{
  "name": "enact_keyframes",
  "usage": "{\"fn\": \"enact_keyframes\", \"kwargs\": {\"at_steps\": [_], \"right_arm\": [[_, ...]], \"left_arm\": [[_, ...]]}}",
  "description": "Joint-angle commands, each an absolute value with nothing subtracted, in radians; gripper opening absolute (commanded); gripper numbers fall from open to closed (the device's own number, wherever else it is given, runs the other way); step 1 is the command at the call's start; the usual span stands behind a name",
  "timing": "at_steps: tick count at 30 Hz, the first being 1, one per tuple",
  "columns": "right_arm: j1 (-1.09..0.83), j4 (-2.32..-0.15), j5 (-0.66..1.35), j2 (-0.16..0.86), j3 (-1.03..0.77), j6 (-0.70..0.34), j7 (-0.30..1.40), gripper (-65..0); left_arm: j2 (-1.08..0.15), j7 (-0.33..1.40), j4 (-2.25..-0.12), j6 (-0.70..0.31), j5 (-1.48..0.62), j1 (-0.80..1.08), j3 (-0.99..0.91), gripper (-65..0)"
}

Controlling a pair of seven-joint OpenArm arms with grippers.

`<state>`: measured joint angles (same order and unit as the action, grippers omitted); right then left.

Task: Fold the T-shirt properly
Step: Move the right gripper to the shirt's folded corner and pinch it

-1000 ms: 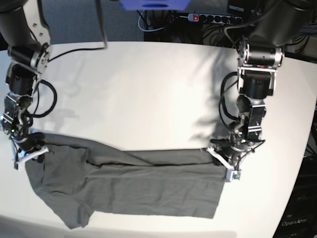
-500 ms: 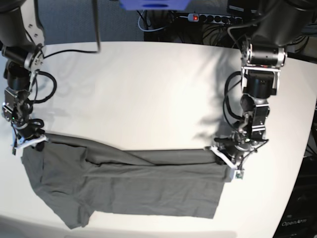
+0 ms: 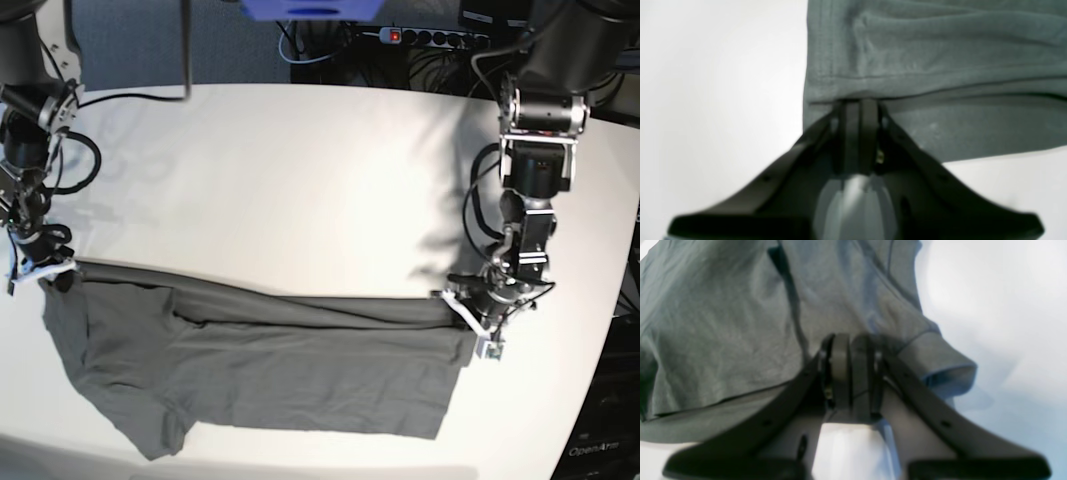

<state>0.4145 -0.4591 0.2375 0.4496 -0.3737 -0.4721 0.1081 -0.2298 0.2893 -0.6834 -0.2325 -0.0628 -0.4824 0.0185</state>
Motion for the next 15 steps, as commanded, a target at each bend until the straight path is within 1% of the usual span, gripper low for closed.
{"fn": "enact_keyframes", "kwargs": {"at_steps": [1,2,6,7,9,15], "right_arm": [[0.412,-0.463,0.219,0.479,-0.377,-0.46,0.137,-57.0],[0.41,-0.463,0.219,0.483,-0.377,-0.46,0.134,-57.0],[0.41,-0.463,0.219,0.501,-0.377,-0.46,0.136,-57.0],[0.41,-0.463,0.219,0.504,-0.377,-0.46,0.136,-57.0],[0.412,-0.463,0.219,0.506,-0.377,-0.46,0.136,-57.0],[0.42,-0.463,0.219,0.507,-0.377,-0.46,0.136,-57.0]], "left_arm": [[-0.246,0.334,-0.685,-0.206,-0.022,-0.493,0.018,-57.6],[-0.246,0.318,-0.685,-0.217,-0.008,-0.493,0.018,-57.6],[-0.249,0.275,-0.679,-0.328,0.036,-0.493,0.013,-57.6],[-0.249,0.274,-0.679,-0.338,0.047,-0.493,0.016,-57.6],[-0.246,0.274,-0.679,-0.352,0.064,-0.493,0.016,-57.7],[-0.248,0.272,-0.68,-0.352,0.088,-0.496,0.016,-57.7]]}}
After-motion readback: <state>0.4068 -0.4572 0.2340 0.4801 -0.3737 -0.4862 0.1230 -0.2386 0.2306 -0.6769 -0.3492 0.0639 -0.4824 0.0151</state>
